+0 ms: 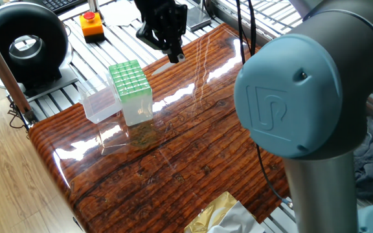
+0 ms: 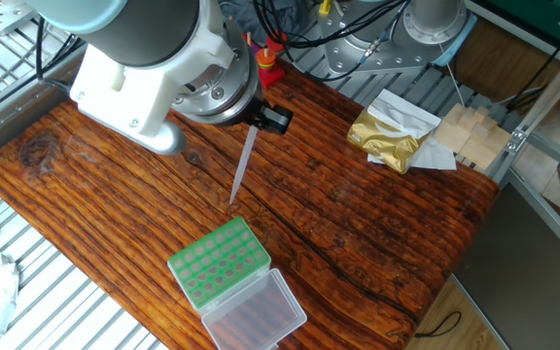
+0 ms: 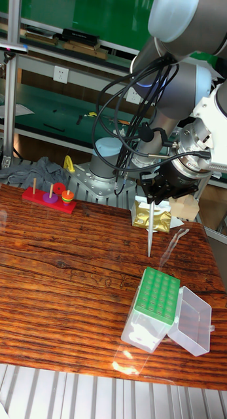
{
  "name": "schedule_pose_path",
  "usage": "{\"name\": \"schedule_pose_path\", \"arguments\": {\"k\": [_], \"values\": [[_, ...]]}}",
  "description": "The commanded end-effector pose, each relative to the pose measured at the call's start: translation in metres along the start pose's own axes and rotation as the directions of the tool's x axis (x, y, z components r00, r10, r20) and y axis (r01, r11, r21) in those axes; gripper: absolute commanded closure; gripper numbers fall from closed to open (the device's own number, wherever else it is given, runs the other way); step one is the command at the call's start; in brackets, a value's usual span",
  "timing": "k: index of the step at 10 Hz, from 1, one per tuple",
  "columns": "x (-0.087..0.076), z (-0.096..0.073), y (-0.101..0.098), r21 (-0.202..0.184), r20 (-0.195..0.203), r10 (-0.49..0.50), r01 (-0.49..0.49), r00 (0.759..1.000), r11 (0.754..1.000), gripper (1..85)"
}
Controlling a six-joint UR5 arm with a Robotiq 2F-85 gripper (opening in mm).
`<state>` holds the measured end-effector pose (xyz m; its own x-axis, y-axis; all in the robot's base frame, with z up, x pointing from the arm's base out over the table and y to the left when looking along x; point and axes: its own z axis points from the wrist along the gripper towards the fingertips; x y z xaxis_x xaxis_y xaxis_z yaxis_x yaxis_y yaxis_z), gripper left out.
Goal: Insert a large pipette tip into the holder for large pipette tips
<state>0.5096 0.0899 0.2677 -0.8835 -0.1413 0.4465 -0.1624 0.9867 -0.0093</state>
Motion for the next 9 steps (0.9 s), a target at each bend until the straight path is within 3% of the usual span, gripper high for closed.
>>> {"name": "schedule_pose_path", "arguments": {"k": [1,9], "values": [[0.0001,-0.0007,0.0033,-0.013,0.004,-0.007,0.007,1.0,1.0,84.7],[-0.0029,-0.0015,0.0114,-0.026,0.025,0.001,0.0,1.0,1.0,84.7]]}}
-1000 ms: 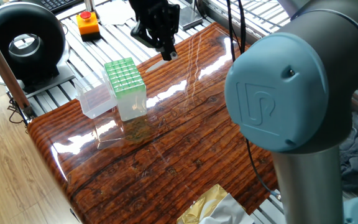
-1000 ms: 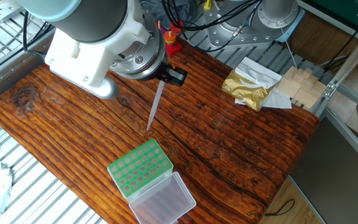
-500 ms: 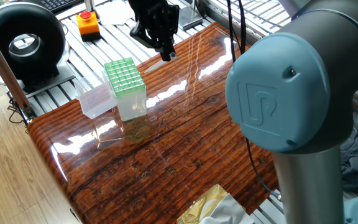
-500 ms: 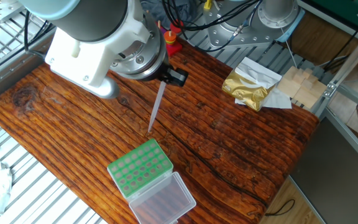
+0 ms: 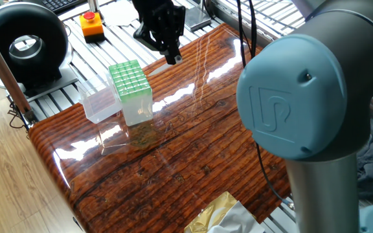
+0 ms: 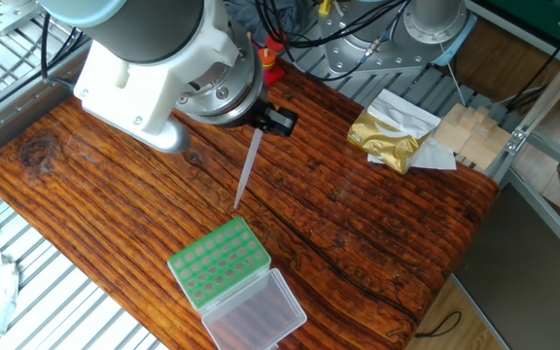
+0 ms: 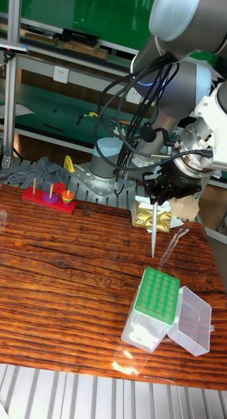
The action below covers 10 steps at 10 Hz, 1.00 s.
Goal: Insert a large pipette tip into the holder for large pipette tips
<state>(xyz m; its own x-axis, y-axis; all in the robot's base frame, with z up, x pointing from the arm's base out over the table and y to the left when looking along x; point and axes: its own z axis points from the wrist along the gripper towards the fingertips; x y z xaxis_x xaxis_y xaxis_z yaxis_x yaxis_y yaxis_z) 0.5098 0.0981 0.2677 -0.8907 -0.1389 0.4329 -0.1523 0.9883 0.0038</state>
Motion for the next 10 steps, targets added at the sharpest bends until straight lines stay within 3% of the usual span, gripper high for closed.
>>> {"name": "schedule_pose_path", "arguments": {"k": [1,10], "values": [[-0.0021,-0.0008,0.0034,-0.01,0.012,-0.005,0.005,1.0,1.0,84.7],[-0.0017,-0.0021,-0.0001,0.004,0.017,-0.014,0.014,1.0,1.0,84.7]]}}
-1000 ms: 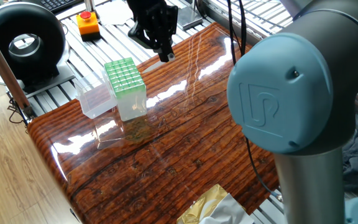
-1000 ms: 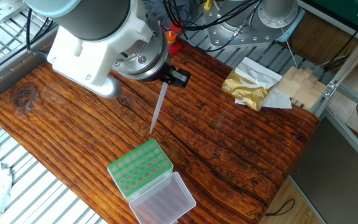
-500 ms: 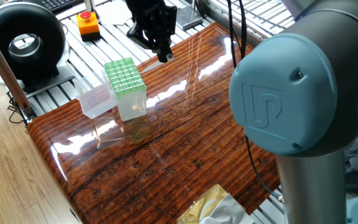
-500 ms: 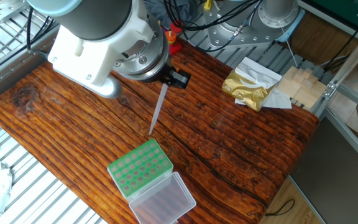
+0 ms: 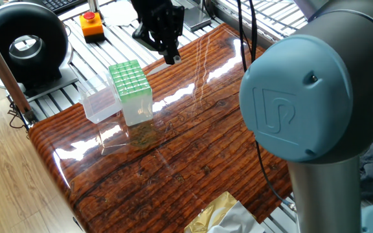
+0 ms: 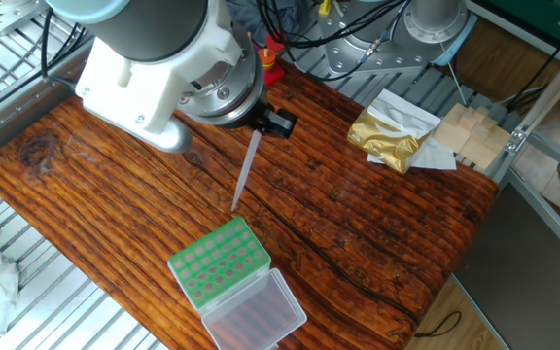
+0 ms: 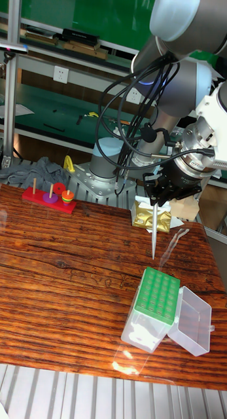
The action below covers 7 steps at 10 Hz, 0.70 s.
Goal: Insert a large pipette tip into the holder for large pipette tips
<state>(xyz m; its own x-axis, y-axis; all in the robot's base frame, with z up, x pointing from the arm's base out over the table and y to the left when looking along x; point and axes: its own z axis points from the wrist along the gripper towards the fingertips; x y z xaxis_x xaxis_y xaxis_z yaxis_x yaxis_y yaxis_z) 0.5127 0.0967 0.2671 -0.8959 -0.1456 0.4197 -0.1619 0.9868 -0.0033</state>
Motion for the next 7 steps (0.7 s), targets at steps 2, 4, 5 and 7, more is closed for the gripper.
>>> {"name": "schedule_pose_path", "arguments": {"k": [2,4,5,7], "values": [[0.001,-0.003,0.001,-0.004,0.007,-0.009,0.009,1.0,1.0,84.7],[0.002,-0.005,0.002,-0.005,0.011,-0.019,0.019,1.0,1.0,84.7],[0.003,-0.005,0.002,-0.004,0.01,-0.02,0.02,1.0,1.0,84.7],[0.013,-0.006,0.005,-0.018,-0.022,-0.016,0.016,1.0,1.0,84.7]]}}
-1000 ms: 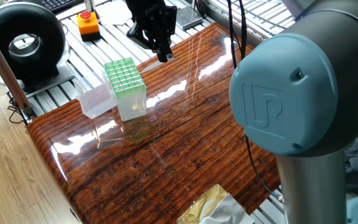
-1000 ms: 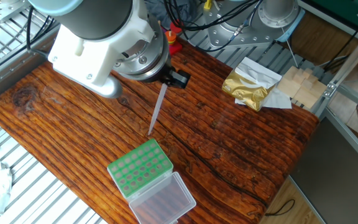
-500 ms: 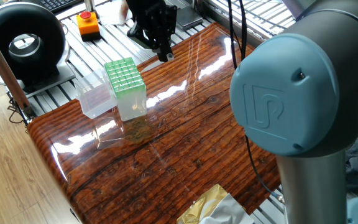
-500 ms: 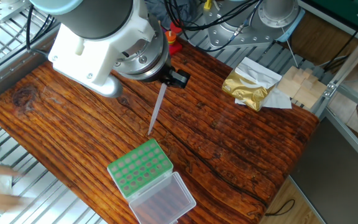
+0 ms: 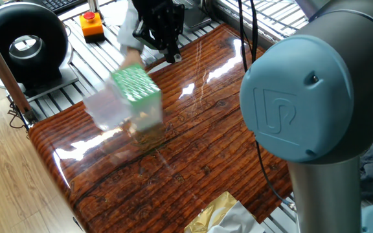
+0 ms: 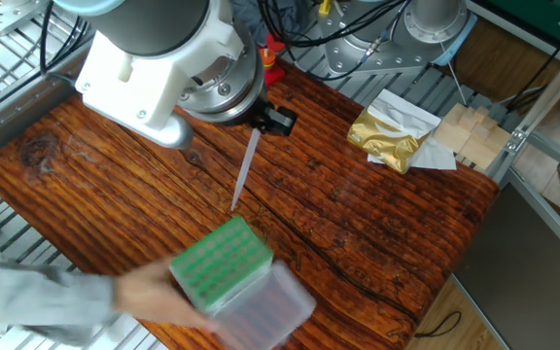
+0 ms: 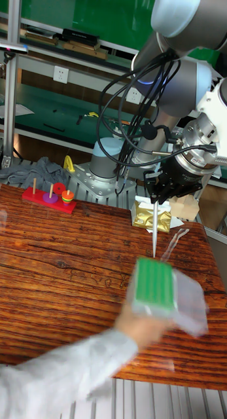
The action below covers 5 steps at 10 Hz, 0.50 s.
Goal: Insert a large pipette tip into the holder for large pipette tips
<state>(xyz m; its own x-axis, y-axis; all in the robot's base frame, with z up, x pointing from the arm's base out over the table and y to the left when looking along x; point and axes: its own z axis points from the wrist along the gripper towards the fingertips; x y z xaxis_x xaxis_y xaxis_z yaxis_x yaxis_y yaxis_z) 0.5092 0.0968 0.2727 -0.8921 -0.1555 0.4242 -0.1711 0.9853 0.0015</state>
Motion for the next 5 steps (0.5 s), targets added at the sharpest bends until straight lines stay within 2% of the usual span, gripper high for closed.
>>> {"name": "schedule_pose_path", "arguments": {"k": [1,2,5], "values": [[0.009,-0.003,0.002,-0.01,-0.019,-0.005,0.005,1.0,1.0,84.7],[0.015,-0.005,0.005,-0.018,-0.028,0.001,-0.001,1.0,1.0,84.7],[0.022,0.003,-0.005,-0.004,0.002,-0.018,0.018,1.0,1.0,84.7]]}}
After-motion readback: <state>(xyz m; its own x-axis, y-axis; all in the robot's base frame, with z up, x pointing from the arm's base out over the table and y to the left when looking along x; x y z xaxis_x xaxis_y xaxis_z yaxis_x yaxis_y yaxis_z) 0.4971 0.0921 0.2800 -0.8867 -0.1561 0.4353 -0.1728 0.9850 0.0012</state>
